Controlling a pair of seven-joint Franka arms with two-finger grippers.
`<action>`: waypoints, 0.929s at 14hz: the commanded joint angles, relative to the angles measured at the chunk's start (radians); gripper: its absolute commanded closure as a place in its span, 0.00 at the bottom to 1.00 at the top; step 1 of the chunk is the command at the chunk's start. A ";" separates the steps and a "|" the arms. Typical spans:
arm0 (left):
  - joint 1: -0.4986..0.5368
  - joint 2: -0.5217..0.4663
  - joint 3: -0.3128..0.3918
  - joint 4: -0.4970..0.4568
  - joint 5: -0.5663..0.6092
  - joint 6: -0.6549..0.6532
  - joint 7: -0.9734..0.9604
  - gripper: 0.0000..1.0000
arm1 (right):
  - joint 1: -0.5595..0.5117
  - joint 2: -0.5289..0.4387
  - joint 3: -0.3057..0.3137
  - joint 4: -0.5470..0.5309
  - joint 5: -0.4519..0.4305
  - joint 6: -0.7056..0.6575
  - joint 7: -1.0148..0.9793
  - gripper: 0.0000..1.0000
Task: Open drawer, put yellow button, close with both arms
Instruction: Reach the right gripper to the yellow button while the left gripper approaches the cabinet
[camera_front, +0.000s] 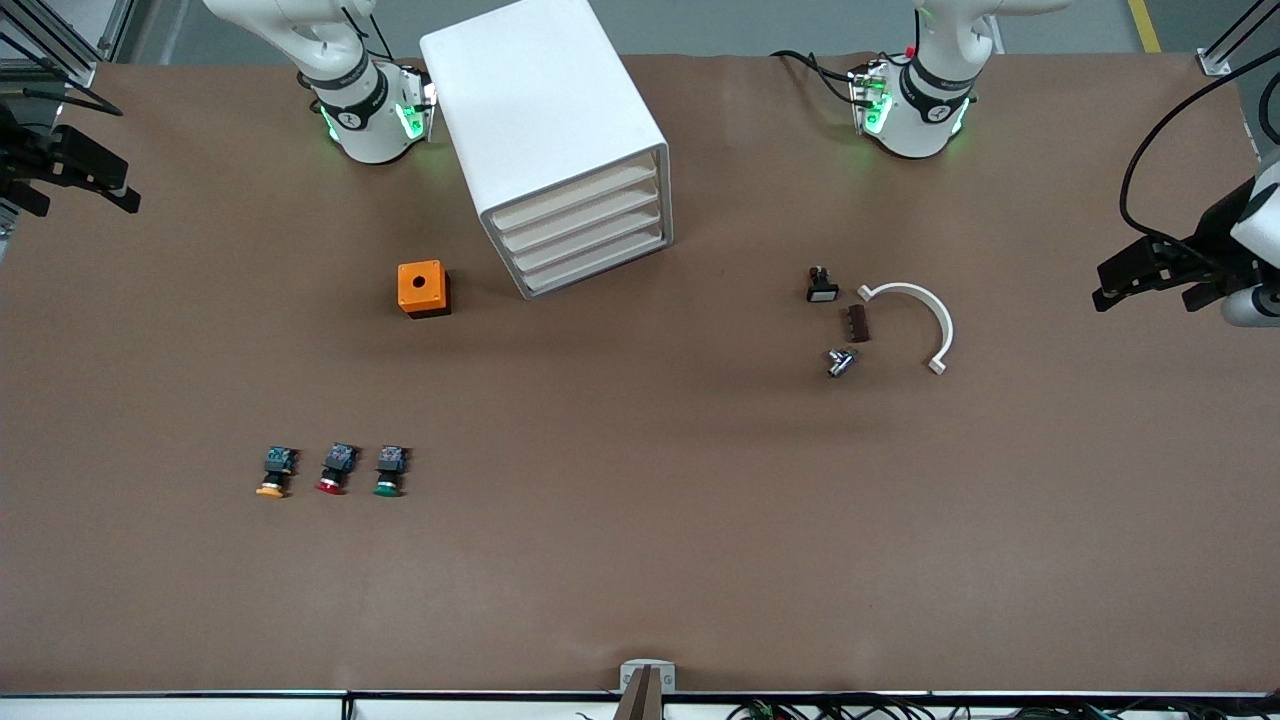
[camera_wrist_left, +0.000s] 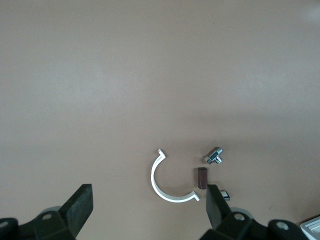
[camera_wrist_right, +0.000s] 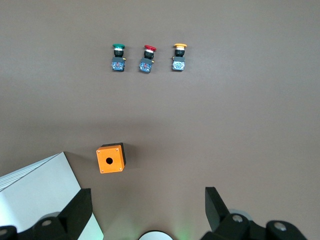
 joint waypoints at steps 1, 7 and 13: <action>0.001 0.004 -0.003 0.011 0.005 -0.004 0.001 0.00 | -0.005 -0.010 0.001 0.003 0.002 0.002 0.002 0.00; 0.006 0.015 -0.003 0.008 0.007 -0.012 0.012 0.00 | -0.006 0.054 0.001 0.041 -0.008 0.005 0.010 0.00; 0.015 0.062 0.000 0.000 0.004 -0.024 0.012 0.00 | -0.043 0.300 0.001 0.060 -0.015 0.072 -0.001 0.00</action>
